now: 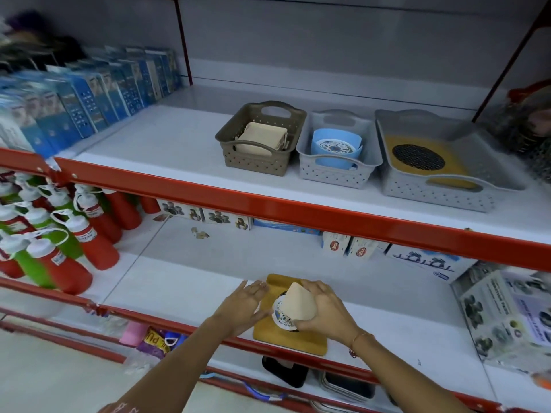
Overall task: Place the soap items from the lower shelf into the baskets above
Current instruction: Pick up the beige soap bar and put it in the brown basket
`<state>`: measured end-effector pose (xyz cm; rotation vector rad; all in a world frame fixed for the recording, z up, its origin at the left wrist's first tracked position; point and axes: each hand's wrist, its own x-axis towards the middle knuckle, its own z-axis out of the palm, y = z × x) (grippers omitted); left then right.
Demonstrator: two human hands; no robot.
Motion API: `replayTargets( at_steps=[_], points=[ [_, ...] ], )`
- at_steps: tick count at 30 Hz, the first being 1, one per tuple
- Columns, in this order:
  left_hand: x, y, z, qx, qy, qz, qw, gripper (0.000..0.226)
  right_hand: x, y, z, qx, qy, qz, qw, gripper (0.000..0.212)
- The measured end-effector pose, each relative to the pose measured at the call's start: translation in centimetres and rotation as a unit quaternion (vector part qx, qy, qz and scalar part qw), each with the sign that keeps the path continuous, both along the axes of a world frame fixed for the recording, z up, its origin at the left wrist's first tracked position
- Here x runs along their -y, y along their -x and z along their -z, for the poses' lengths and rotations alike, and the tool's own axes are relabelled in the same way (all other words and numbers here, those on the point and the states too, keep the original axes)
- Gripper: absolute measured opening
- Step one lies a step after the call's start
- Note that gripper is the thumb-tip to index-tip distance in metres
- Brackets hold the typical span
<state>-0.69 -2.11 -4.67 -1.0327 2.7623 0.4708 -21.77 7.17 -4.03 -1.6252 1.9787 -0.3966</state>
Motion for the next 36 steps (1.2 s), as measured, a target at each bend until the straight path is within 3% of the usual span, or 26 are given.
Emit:
replayTargets(
  at_steps=[4,10,15,19,21,25,31,36],
  points=[
    [-0.4,-1.7,-2.2,-0.116,0.045,-0.054,0.991,0.054,-0.3,-1.3,-3.4,0.010,0.034,-0.013,0.999,0.099],
    [-1.3,-4.9,-8.1,-0.257,0.150,-0.048,0.953,0.035,-1.7,-3.7,-10.6,0.045,0.107,-0.054,0.992,0.106],
    [-2.0,-6.5,-15.5,-0.372,0.249,0.002,0.894,0.035,-2.5,-5.1,-17.9,0.049,0.184,-0.103,0.976,0.107],
    [-1.2,-5.6,-20.5,-0.444,0.362,0.021,0.819,0.031,-1.7,-4.8,-23.3,0.048,0.240,-0.126,0.961,0.103],
    [-0.2,-4.8,-22.5,-0.463,0.374,0.009,0.803,0.028,-0.6,-4.1,-25.7,0.031,0.260,-0.128,0.957,0.101],
    [3.6,-3.1,-25.2,-0.461,0.276,-0.082,0.839,0.040,3.2,-2.2,-29.7,0.023,0.290,-0.115,0.950,0.090],
    [10.2,-0.3,-27.2,-0.277,0.143,-0.117,0.943,0.093,11.3,0.7,-32.2,-0.004,0.257,-0.091,0.962,0.093],
    [12.5,-0.1,-27.9,-0.184,0.068,-0.147,0.970,0.105,17.0,1.3,-31.6,-0.015,0.222,-0.105,0.969,0.082]
  ],
)
